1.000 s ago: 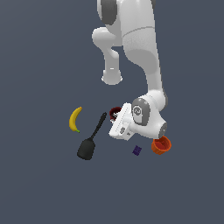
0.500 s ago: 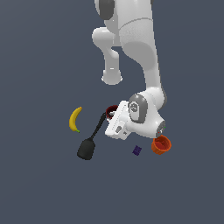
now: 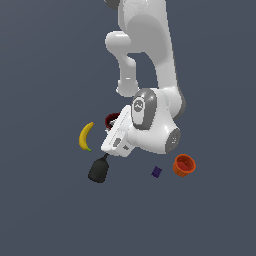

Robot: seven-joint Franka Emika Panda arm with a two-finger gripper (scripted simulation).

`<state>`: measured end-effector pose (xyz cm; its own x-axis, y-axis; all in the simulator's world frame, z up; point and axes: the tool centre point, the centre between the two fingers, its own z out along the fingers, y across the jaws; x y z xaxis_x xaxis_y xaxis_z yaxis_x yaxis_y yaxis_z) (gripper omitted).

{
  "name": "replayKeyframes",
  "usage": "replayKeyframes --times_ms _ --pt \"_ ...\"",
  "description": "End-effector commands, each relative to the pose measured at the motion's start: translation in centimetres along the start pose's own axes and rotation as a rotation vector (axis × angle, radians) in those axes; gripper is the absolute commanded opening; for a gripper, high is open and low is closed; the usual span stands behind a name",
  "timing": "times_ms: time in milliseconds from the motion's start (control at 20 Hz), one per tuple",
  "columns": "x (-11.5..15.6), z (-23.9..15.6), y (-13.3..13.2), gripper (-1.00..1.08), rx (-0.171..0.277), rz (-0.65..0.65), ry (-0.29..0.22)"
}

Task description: Pick up a designated object from a clutter of objects.

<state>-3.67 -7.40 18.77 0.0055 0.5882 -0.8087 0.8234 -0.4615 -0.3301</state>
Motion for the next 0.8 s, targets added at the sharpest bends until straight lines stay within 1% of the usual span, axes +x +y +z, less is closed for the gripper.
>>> replayKeyframes --times_ms 0,450,750 --pt "-3.3 -0.5 0.7 -1.0 0.0 0.002 0.0" --pt "-14.5 -2.4 3.6 -1.0 0.002 0.003 0.0" --pt "-20.6 -3.5 5.3 -1.0 0.001 0.003 0.0"
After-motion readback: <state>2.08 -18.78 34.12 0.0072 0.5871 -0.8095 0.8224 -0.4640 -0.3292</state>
